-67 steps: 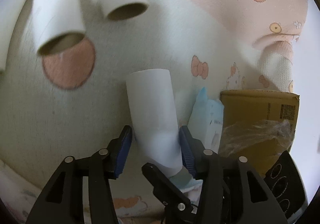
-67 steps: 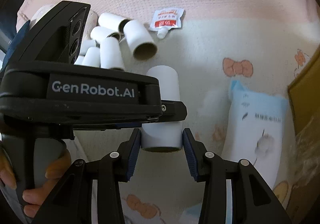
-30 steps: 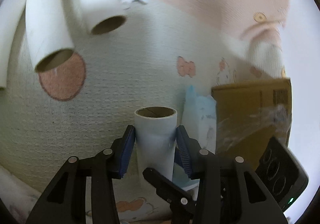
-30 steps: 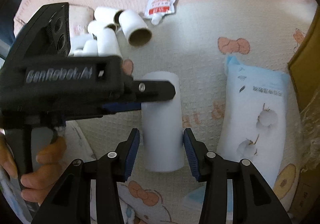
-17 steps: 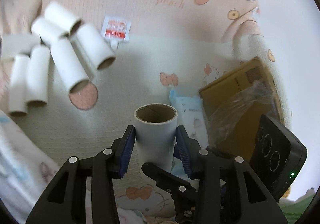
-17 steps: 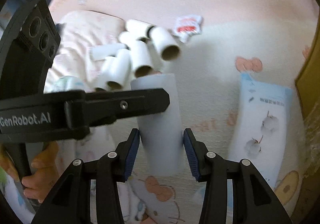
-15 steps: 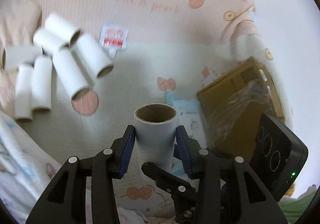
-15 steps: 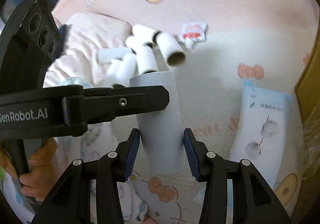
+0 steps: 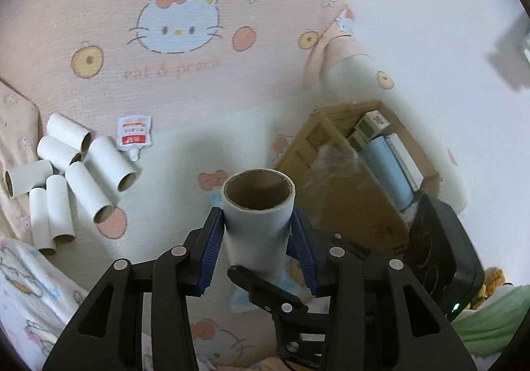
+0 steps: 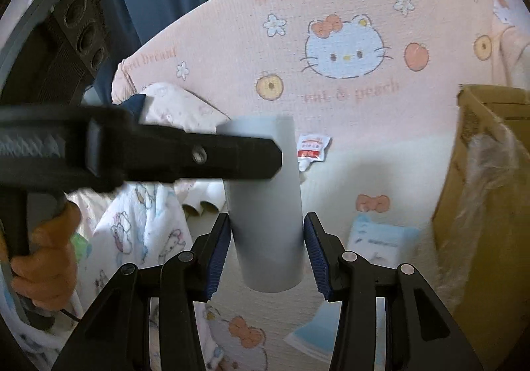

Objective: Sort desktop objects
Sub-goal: 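Carry the held white tube with the right tool to the cardboard box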

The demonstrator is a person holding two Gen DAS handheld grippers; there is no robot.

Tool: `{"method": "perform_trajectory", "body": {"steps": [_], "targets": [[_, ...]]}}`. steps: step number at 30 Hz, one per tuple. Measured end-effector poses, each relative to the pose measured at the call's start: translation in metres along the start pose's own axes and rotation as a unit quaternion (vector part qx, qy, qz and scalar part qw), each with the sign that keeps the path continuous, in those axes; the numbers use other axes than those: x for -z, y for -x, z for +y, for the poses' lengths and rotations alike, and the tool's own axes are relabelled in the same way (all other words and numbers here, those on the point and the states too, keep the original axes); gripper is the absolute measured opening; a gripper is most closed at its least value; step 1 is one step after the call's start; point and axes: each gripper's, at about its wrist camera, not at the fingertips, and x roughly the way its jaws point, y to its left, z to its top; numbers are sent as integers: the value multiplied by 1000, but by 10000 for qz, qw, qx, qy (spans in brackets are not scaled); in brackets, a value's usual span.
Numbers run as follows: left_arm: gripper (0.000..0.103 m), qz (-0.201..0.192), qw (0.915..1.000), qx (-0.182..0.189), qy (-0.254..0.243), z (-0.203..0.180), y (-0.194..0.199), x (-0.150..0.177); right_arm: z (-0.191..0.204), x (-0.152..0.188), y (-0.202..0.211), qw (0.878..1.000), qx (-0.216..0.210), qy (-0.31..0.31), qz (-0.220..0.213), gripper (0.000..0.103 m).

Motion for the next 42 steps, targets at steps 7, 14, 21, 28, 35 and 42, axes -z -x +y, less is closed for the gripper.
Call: {"method": "perform_trajectory", "body": {"steps": [7, 14, 21, 28, 35, 42], "targets": [[46, -100, 9999, -41, -57, -14, -1, 0, -5, 6, 10, 9998, 141, -47, -113, 43], [46, 33, 9999, 28, -133, -31, -2, -7, -13, -3, 24, 9992, 318, -121, -193, 41], [44, 171, 9990, 372, -188, -49, -10, -24, -34, -14, 49, 9976, 464, -327, -390, 41], [45, 157, 9948, 933, -365, -80, -15, -47, -52, -32, 91, 9937, 958, -243, -536, 41], [45, 260, 9901, 1298, -471, -117, -39, -69, -78, -54, 120, 9881, 1448, -132, -507, 41], [45, 664, 9846, 1615, -109, -141, -80, -92, -116, -75, 124, 9841, 1740, -243, -266, 41]]}}
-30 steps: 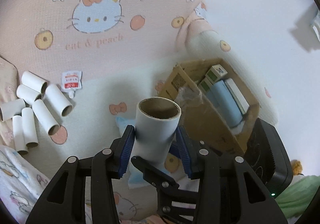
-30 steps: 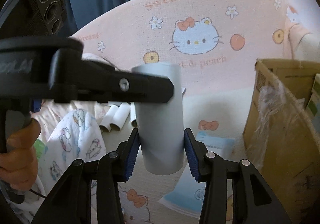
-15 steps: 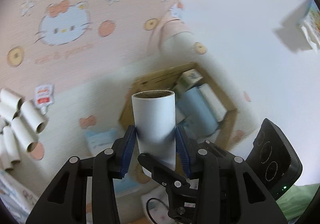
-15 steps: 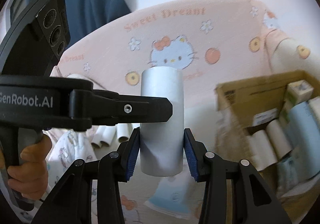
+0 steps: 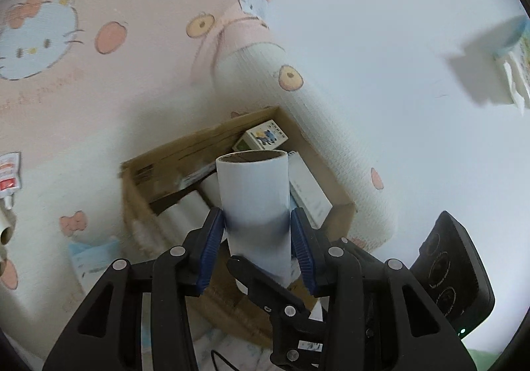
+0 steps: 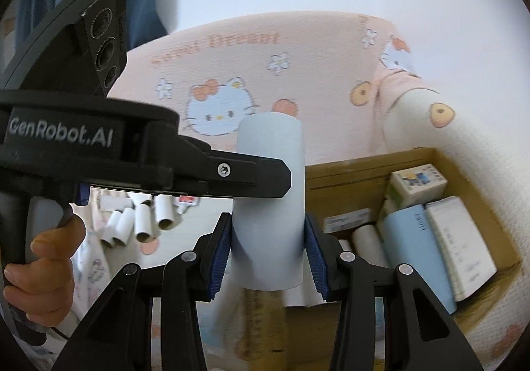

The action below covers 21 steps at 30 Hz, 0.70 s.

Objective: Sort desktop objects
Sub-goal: 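Carry the held white tube with the right tool to the cardboard box, then lower the tube into the box beside the white tubes and open the right gripper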

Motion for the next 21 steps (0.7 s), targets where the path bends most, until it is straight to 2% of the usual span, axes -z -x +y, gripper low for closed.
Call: {"method": "perform_trajectory", "body": {"steps": [2, 5, 11, 14, 16, 18, 21], "targets": [[45, 121, 9999, 34, -7, -5, -14, -12, -11, -7, -11, 9994, 32, -274, 224, 41], [46, 423, 9991, -83, 51, -7, -35, -27, -20, -12, -22, 9985, 194, -340, 382, 41], [47, 730, 9963, 134, 430, 4, -65, -44, -62, -17, -43, 9910, -275, -1097, 714, 41], [48, 903, 9938, 214, 619, 10, -85, -47, -77, -18, -54, 9875, -225, -1260, 920, 41], [47, 1097, 9916, 23, 685, 10, -97, -50, -85, -17, -66, 9821, -220, -1376, 1270, 41], [47, 1192, 9914, -216, 486, 4, -107, -49, -91, -17, -76, 9763, -228, -1464, 1578, 41], [47, 1273, 9901, -518, 277, -3, -118, -46, -93, -18, -90, 9725, -89, -1259, 1956, 41]]}}
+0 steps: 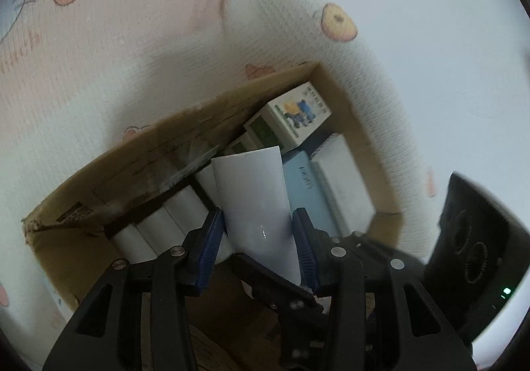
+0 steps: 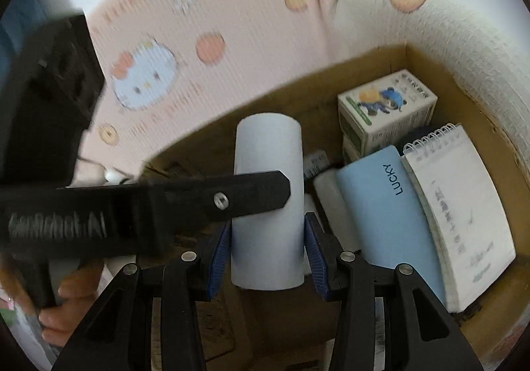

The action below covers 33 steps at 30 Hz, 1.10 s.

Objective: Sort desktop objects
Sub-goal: 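Lower the tube into the box beside the white tubes and open the right gripper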

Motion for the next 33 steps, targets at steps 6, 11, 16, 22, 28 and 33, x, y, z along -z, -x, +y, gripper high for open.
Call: {"method": "perform_trajectory", "body": {"steps": [6, 11, 16, 22, 28, 33], "targets": [[47, 168, 9984, 148, 514, 17, -13, -1, 0, -6, -15, 9987, 213, 217, 401, 41], [47, 238, 9964, 111, 810, 28, -20, -1, -3, -4, -16, 9983, 112, 238, 528, 41], [47, 276, 9956, -135, 880, 27, -33, -3, -7, -4, -8, 9987, 38, 94, 507, 41], [44, 519, 9936, -224, 981, 24, -41, -2, -12, -1, -4, 9979, 232, 161, 580, 20], [42, 789, 9861, -239, 1439, 31, -50, -4, -23, 0, 4, 9988, 71, -7, 480, 20], [42, 918, 9825, -391, 1573, 35, -63, -6, -27, 0, 10, 9989, 118, -61, 453, 20]]}}
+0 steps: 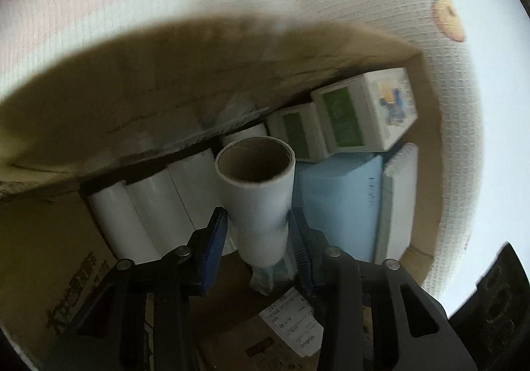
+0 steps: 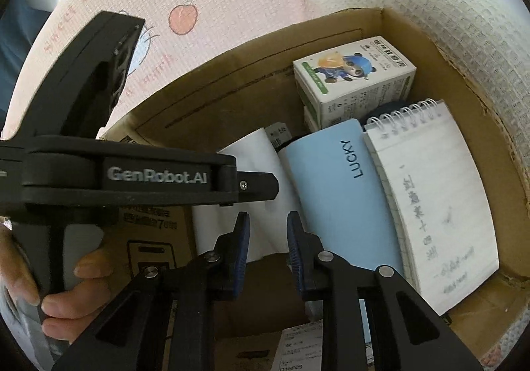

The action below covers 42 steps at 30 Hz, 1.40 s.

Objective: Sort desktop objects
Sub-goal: 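Lower the tube into the box beside the white tubes and open the right gripper, then withdraw the right tool from the box back to the tube pile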

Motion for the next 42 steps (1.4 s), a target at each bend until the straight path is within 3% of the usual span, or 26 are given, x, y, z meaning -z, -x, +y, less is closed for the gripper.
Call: {"method": "perform_trajectory", "body": {"steps": [5, 7, 13, 18, 21, 28, 34, 37, 39, 42], "targets": [[40, -84, 9999, -87, 122, 2, -6, -1, 1, 2, 5, 9996, 265, 92, 5, 20], [32, -104, 9998, -111, 146, 1, -6, -2, 2, 3, 6, 9995, 291, 157, 24, 20], [33, -132, 9994, -320, 91, 1, -7, -3, 3, 3, 8, 9993, 291, 233, 52, 20], [31, -108, 9998, -65, 181, 6, -2, -5, 4, 2, 10, 9990, 341, 272, 82, 20], [11, -167, 9994, 59, 289, 10, 4, -5, 5, 0, 11, 9988, 386, 274, 118, 20], [9, -320, 9987, 370, 142, 10, 25, 0, 14, -5, 24, 9982, 490, 337, 109, 20], [9, -925, 9935, 491, -442, 4, 62, 20, 28, -7, 40, 9969, 623, 475, 28, 20], [7, -1463, 9861, 483, -617, 8, 85, 34, 37, -8, 48, 9964, 643, 549, -30, 20], [7, -1701, 9814, 469, -760, 10, 97, 27, 43, -9, 52, 9960, 674, 590, -56, 20], [7, -1972, 9749, 487, -908, 9, 106, 41, 53, -10, 57, 9945, 775, 697, -71, 20]]}}
